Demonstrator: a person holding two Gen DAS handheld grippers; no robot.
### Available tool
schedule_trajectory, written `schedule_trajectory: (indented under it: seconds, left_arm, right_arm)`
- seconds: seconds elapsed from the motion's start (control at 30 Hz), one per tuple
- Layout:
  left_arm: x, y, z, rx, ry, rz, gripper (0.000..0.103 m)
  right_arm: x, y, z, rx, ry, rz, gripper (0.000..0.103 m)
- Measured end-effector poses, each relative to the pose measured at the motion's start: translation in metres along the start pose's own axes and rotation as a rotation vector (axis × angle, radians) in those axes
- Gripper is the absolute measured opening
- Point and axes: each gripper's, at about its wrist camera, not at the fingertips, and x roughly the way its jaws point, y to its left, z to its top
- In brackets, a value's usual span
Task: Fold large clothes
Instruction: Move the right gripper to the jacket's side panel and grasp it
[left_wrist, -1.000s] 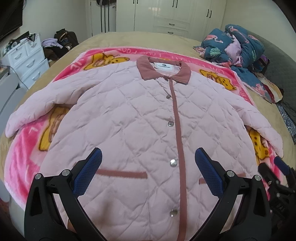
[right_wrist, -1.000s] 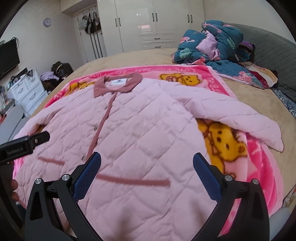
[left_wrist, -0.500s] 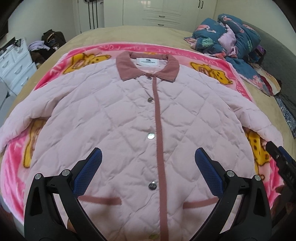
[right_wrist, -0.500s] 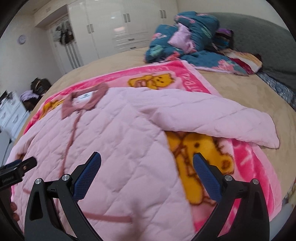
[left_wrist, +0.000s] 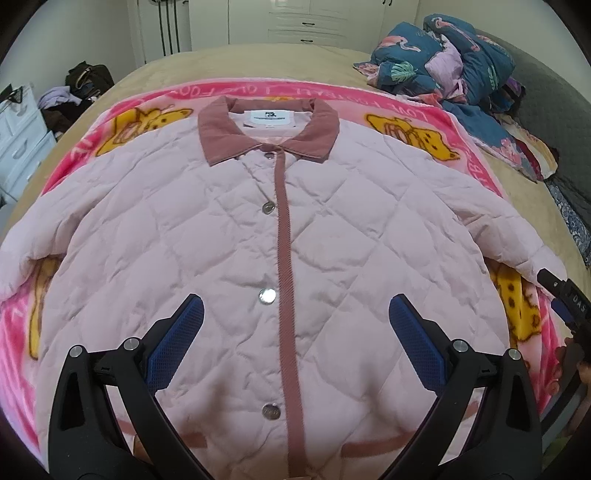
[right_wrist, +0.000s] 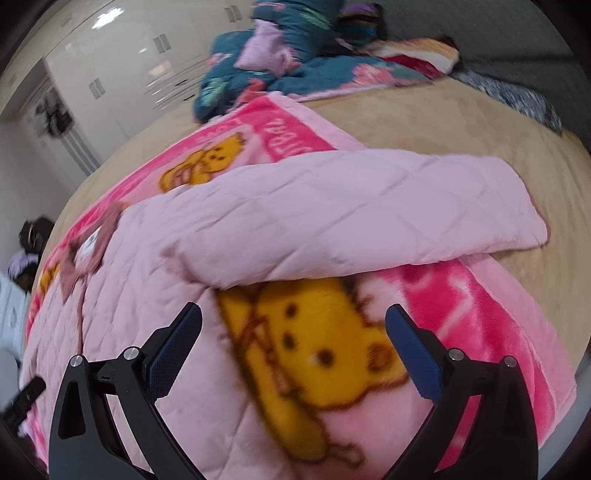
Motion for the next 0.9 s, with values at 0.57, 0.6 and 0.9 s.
schedule_trajectory:
  seconds: [0.57, 0.6, 0.9]
  left_arm:
    - [0.014, -0.010, 0.023, -0.004, 0.013, 0.046, 0.094]
    - [0.013, -0.010, 0.024, -0.007, 0.013, 0.048, 0.094]
    - [0.014, -0.001, 0.032, -0.033, 0.015, 0.051, 0.094]
  right_arm:
    - [0.052, -0.132, 0.043, 0.421, 0.025, -0.046, 0.099]
    - [0.055, -0.141, 0.044, 0.456, 0.020, -0.039, 0.099]
    - [0.073, -0.182, 0.057, 0.612, -0.049, 0.003, 0.081]
